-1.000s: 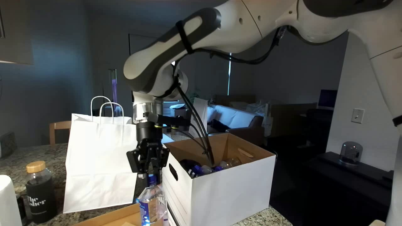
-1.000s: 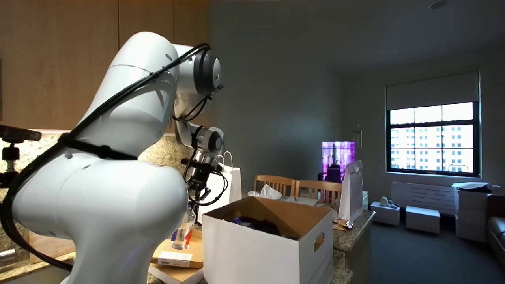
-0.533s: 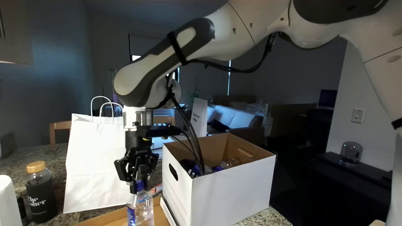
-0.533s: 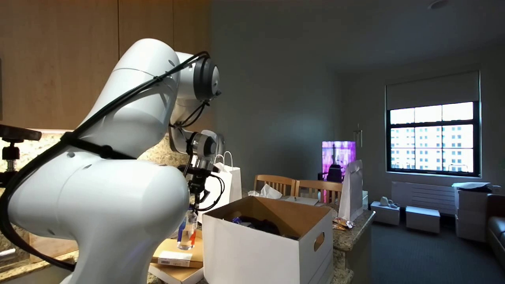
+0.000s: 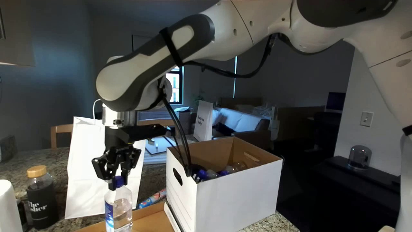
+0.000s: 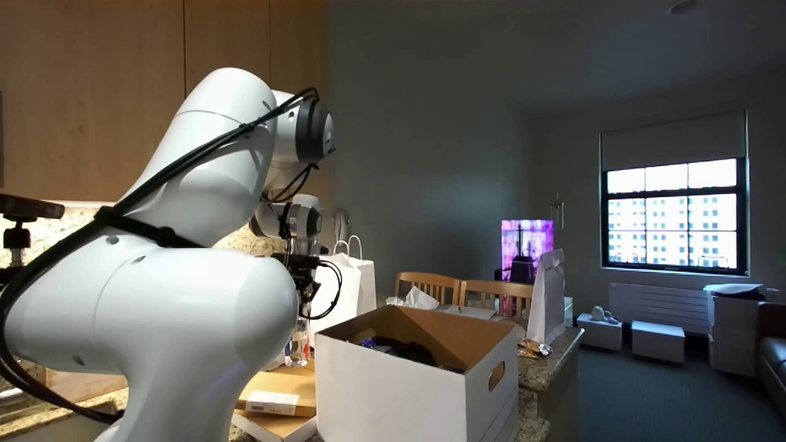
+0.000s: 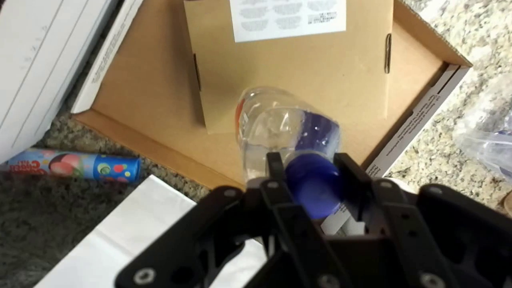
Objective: Pick the bottle in the box and put it on the table, then put it back in the box
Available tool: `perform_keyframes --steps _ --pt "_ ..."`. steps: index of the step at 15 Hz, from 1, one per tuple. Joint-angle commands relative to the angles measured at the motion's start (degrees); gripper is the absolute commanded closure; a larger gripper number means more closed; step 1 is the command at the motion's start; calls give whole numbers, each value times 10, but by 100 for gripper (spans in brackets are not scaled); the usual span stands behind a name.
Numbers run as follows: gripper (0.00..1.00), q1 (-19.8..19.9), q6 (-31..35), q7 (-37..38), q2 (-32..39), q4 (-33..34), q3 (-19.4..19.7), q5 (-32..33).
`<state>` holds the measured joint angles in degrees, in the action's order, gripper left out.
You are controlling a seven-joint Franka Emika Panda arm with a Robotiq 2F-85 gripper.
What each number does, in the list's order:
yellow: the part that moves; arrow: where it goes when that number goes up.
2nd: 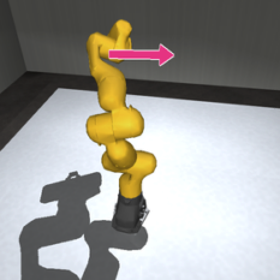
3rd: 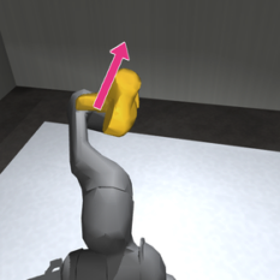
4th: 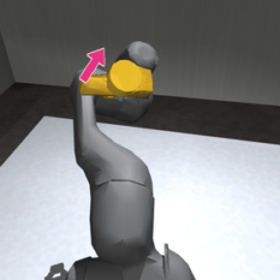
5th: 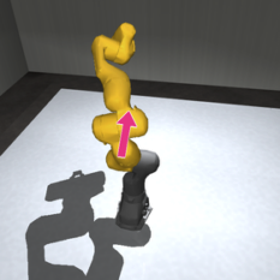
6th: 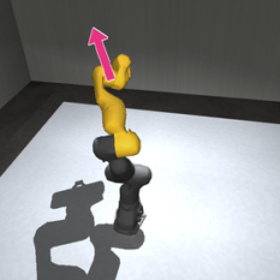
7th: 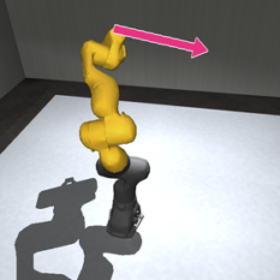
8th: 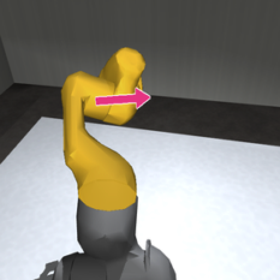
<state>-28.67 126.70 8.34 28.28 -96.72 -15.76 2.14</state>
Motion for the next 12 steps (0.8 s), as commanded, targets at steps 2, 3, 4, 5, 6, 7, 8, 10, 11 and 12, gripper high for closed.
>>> perform_keyframes --steps 2,3,4,5,6,7,8,10,11,12 --pt "85 -24 23 10 26 23 -3 23" --pt "85 -30 26 9 31 28 -5 23" --pt "85 -36 26 8 37 35 -5 24" --pt "85 -42 30 8 43 43 -4 26" --pt "85 -49 32 8 48 51 0 31" --pt "85 -56 36 8 53 60 2 35" --pt "85 -61 38 9 57 70 5 37" --pt "85 -69 43 11 68 87 8 39" --pt "85 -72 44 10 74 94 10 40" --pt "85 -74 43 9 79 100 12 40"
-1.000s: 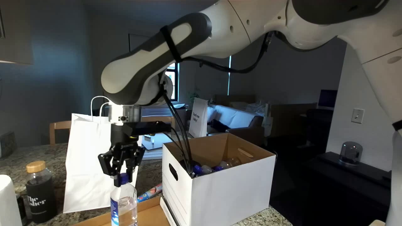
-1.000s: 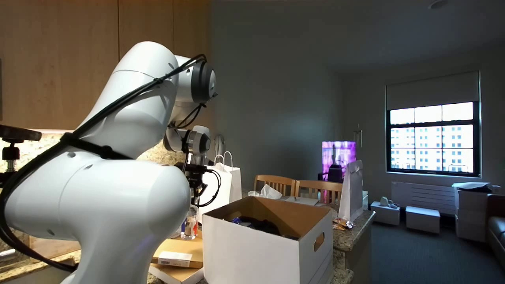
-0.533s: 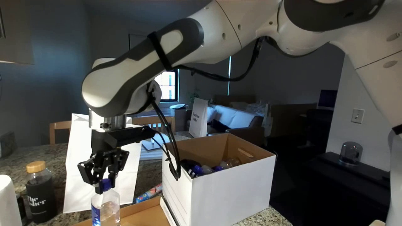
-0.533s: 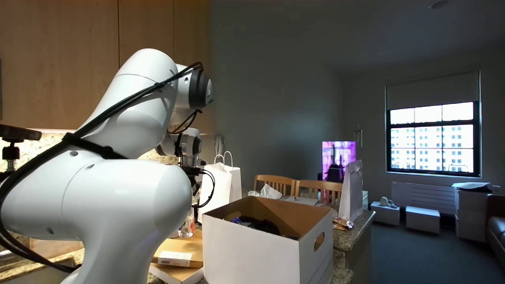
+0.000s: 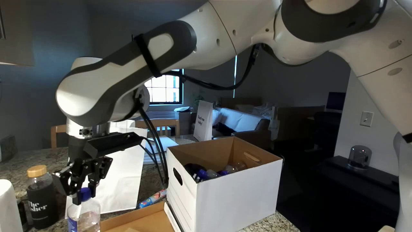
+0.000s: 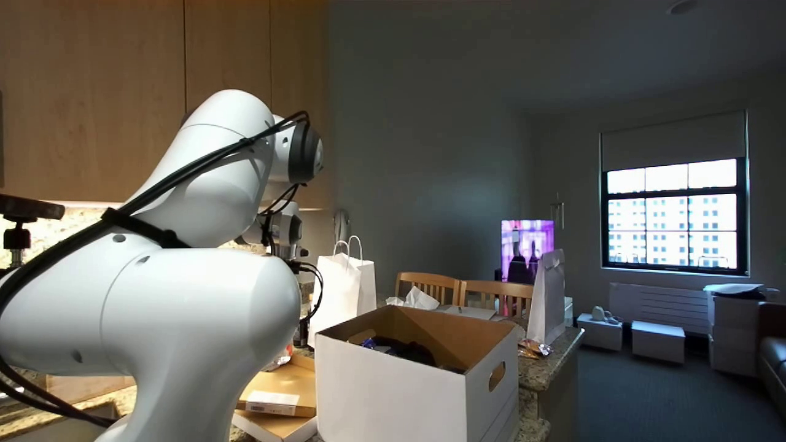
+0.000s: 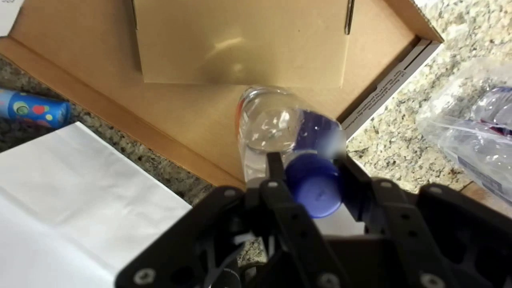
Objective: Pick the bottle in the box and put it on the table, then put it back in the box
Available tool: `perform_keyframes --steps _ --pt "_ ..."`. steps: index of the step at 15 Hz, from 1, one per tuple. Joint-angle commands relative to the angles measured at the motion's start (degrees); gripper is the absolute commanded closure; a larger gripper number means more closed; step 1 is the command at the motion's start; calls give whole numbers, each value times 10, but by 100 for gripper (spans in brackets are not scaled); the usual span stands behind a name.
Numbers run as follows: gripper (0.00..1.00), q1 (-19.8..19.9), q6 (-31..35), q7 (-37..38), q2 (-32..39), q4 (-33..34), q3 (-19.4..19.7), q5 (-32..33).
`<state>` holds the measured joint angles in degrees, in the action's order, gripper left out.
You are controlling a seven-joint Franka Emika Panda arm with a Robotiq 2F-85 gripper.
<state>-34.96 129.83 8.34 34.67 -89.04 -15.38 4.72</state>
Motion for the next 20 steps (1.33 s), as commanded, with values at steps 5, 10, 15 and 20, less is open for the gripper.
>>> perform_keyframes --steps 5,10,15,20 --pt "86 -20 25 15 42 36 11 6" --pt "86 -33 41 19 73 66 16 6" --pt "86 -52 46 20 97 91 33 15" --pt "86 -65 41 17 117 107 49 14"
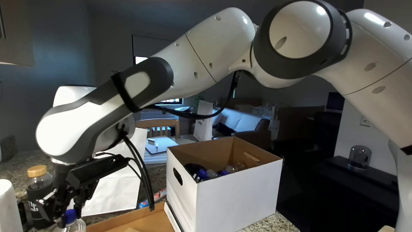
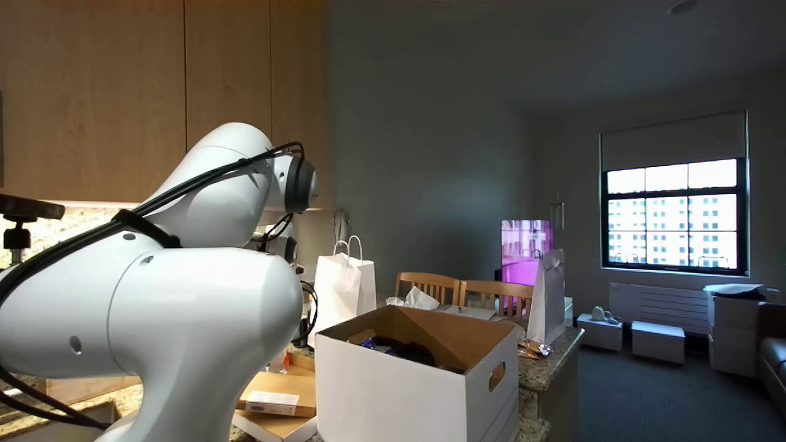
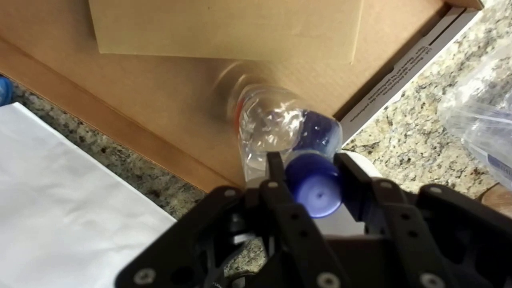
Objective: Pick the bottle in the box and put it on the table, then put it back in the box
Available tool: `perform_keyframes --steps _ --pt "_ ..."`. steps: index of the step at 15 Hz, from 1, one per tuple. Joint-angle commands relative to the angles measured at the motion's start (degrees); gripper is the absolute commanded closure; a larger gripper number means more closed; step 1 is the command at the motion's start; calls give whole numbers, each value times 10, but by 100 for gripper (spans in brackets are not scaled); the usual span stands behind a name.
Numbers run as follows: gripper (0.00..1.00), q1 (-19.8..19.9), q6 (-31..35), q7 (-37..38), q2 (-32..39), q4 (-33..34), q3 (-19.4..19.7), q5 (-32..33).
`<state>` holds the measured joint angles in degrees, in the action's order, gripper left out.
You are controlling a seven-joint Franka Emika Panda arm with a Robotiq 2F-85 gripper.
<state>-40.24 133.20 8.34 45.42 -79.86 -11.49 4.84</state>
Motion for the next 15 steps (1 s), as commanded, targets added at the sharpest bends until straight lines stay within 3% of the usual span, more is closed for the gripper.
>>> perform_keyframes --steps 1,5,6,8,13,15 --pt "86 -13 8 16 13 16 12 13" --pt "86 -13 4 11 20 20 11 7" --pt "38 -12 1 10 20 21 10 5" --pt "33 -12 0 11 20 24 10 5" --pt "1 -12 -2 12 12 32 10 0" --pt "0 -8 -4 9 8 35 10 0"
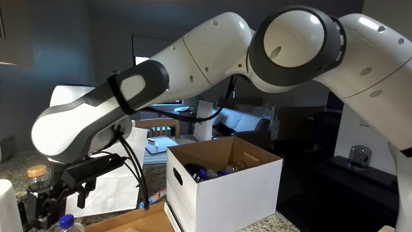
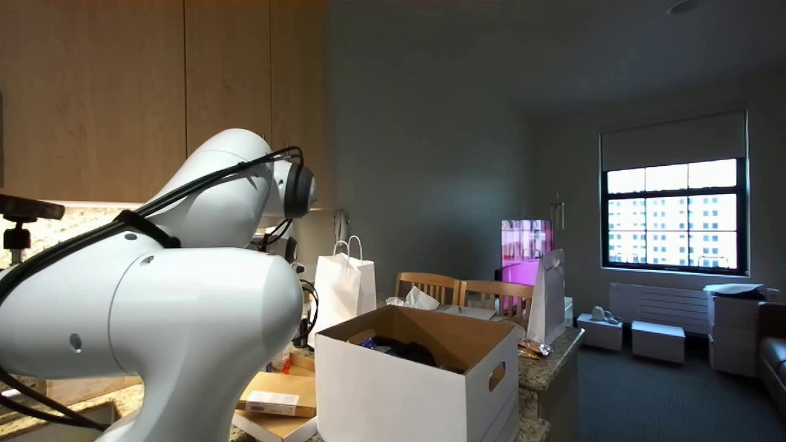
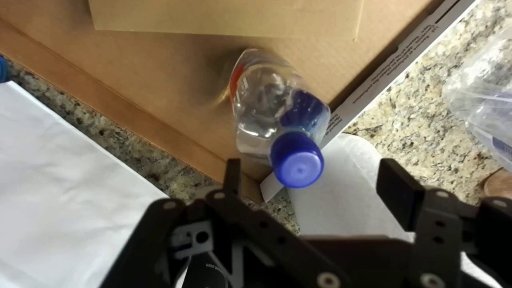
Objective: Pick the bottle in the box and put it on the table, then put it back in the box
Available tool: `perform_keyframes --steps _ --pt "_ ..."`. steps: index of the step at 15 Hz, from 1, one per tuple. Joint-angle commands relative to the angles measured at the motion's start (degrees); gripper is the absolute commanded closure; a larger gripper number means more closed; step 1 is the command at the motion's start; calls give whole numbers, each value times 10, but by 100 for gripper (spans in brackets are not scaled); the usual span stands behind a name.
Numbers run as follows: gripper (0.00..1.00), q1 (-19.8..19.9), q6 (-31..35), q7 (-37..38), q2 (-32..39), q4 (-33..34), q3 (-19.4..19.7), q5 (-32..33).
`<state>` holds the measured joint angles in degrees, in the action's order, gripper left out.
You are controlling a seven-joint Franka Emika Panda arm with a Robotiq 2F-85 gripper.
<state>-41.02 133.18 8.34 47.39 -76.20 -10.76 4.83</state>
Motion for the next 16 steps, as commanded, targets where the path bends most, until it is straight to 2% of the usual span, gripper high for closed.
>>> perform_keyframes --steps 1,8,16 --pt "0 2 -19 4 -17 0 3 1" --pt "0 -6 -149 -13 -50 10 18 28" --pt "0 7 -241 -32 -102 26 20 47"
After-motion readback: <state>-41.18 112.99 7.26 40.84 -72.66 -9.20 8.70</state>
